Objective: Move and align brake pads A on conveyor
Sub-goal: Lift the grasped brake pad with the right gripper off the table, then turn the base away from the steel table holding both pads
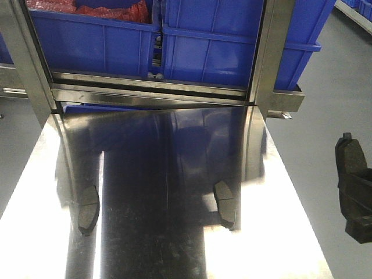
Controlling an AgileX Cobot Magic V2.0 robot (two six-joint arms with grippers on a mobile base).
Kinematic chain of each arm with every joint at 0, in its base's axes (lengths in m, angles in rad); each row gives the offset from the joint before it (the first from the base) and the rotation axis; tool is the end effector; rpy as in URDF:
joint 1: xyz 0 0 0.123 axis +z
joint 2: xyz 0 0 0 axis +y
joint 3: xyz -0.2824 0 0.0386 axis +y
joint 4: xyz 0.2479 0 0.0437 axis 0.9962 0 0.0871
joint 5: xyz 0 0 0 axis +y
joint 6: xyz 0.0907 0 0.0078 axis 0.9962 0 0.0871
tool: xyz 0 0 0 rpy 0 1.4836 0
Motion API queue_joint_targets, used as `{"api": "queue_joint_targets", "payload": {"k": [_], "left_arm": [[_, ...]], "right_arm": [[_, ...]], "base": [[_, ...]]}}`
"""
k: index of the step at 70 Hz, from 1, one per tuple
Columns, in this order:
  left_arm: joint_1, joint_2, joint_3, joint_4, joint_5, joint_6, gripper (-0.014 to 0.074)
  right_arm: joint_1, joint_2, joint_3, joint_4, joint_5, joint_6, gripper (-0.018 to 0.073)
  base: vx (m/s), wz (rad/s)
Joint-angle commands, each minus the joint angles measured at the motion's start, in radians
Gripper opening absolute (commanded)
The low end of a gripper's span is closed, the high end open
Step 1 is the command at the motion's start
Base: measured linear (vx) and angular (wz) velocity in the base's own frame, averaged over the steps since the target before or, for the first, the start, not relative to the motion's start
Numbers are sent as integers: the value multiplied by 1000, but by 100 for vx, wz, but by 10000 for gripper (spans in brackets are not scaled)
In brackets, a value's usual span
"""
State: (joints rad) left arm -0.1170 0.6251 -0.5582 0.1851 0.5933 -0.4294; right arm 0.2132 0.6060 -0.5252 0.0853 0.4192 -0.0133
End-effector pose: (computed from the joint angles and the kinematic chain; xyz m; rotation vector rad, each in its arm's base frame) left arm 0.1205 -0.0047 0.2980 -0.2292 2.1225 -0.1208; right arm 0.1204 0.0293 0.3026 -0.1701 1.9810 0.2144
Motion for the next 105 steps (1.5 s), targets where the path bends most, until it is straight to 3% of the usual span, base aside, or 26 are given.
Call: {"api": "queue_joint_targets", "payload": {"k": [1,105], "left_arm": [[-6,-2,-30,8,-76,-1,174],[-6,-1,-30,8,-79,-1,174]], "right_arm": [[-4,-13,-30,-4,-103,-7,-6],[-4,-16,-30,0,-97,-6,-6]], "base": [[0,0],[-1,1]]}}
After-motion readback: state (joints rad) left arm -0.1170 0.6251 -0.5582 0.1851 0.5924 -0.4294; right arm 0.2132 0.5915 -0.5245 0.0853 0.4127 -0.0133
